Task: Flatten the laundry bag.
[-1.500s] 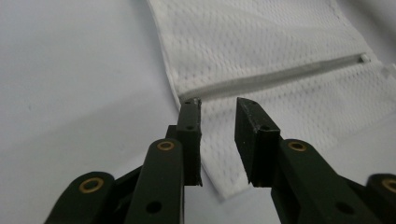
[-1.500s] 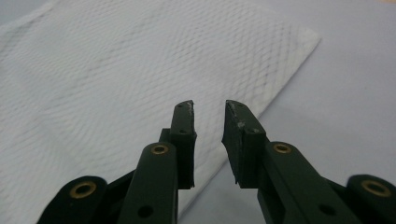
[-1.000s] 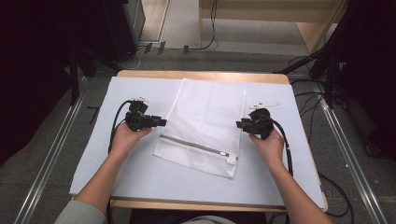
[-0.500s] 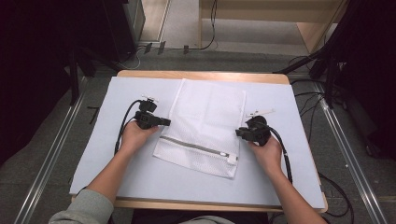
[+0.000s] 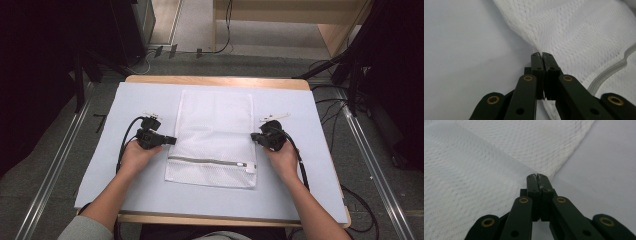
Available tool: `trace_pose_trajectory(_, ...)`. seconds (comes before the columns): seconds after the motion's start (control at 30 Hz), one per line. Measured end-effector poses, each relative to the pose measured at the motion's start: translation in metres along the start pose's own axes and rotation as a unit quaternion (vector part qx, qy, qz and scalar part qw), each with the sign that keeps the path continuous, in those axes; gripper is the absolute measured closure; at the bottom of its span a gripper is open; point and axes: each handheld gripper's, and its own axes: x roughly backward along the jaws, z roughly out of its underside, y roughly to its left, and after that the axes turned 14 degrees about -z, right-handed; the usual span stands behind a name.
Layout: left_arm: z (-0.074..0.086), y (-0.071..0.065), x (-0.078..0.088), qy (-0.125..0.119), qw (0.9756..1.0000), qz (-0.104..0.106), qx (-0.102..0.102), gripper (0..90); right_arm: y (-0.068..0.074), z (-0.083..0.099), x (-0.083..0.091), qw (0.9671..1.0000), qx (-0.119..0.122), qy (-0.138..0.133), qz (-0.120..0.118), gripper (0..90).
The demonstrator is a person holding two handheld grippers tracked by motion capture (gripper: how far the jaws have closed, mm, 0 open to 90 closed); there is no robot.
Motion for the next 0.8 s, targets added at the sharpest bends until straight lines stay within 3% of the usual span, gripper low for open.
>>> trace_pose_trajectory(0.1,0.007,-0.001,0.005,-0.001,1.0,0.005,0.007,89.2,0.001,-0.004,-0.005,0.9999,0.01,-0.001,-0.002,90.0)
trace_pose_trajectory(0.2,0.01,0.001,0.006,-0.004,1.0,-0.007,0.005,87.8,0.001,-0.008,-0.01,0.9998,0.019,-0.003,-0.003,90.0)
trace_pose_trajectory(0.37,0.009,0.011,0.003,-0.003,0.9996,-0.011,0.024,88.9,-0.002,-0.007,-0.008,0.9999,-0.004,-0.005,-0.016,90.0)
trace_pose_trajectory(0.53,0.005,0.014,0.0,0.003,0.9994,-0.005,0.035,90.0,0.002,-0.007,-0.009,0.9999,0.0,0.004,-0.016,90.0)
trace_pose_trajectory(0.73,0.004,0.018,-0.001,-0.006,0.9991,-0.018,0.039,90.0,0.005,-0.007,-0.008,0.9997,-0.006,0.008,-0.022,90.0)
trace_pose_trajectory(0.8,0.004,0.019,-0.001,-0.002,0.9992,-0.01,0.04,89.2,0.007,-0.007,-0.007,0.9998,-0.004,0.005,-0.02,90.0)
